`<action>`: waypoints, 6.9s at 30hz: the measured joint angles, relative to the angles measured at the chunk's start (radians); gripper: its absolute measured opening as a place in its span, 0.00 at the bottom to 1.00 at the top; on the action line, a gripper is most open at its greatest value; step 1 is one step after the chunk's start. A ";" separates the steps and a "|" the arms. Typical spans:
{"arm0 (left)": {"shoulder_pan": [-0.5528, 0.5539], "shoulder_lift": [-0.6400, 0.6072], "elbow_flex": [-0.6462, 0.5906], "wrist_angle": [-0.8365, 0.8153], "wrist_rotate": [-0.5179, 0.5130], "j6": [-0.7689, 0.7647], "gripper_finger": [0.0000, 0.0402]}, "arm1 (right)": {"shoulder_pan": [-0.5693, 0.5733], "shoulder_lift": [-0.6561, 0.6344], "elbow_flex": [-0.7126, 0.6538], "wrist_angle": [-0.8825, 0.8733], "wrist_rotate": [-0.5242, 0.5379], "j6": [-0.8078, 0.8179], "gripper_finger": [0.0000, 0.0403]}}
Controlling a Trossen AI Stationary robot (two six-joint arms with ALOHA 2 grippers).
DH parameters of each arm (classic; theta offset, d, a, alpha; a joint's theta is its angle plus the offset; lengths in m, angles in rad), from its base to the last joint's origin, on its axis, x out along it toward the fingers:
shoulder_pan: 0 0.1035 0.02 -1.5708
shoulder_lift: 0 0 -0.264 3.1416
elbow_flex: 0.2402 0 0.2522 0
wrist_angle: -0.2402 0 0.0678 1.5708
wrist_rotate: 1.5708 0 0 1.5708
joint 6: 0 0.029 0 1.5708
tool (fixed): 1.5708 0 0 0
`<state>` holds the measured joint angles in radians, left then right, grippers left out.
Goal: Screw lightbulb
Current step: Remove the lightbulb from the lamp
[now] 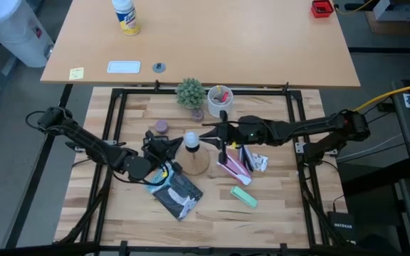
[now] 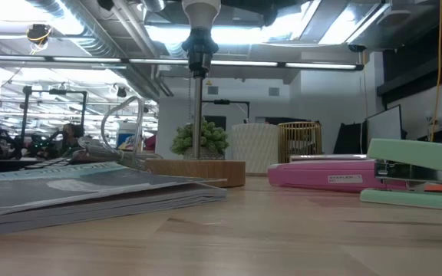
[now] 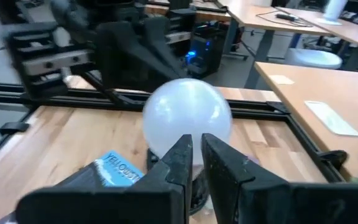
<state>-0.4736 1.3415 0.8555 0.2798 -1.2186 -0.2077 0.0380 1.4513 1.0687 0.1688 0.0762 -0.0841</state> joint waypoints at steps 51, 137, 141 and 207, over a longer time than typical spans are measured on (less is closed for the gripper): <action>-0.037 0.002 0.001 0.335 -0.221 0.581 0.00 | 0.001 -0.233 0.000 -0.039 0.175 -0.213 0.11; -0.045 0.004 0.000 -0.008 0.036 0.106 0.00 | 0.138 0.051 0.000 -0.074 0.297 0.116 0.36; -0.046 0.003 0.000 -0.007 0.013 0.115 0.00 | 0.138 0.051 0.000 -0.083 0.297 0.156 0.36; -0.047 0.003 0.001 -0.018 -0.080 0.098 0.00 | 0.126 0.164 -0.001 0.138 0.317 0.208 0.36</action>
<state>-0.5209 1.3441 0.8562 0.2615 -1.2990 -0.1093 0.1641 1.6157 1.0679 0.3073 0.3934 0.1234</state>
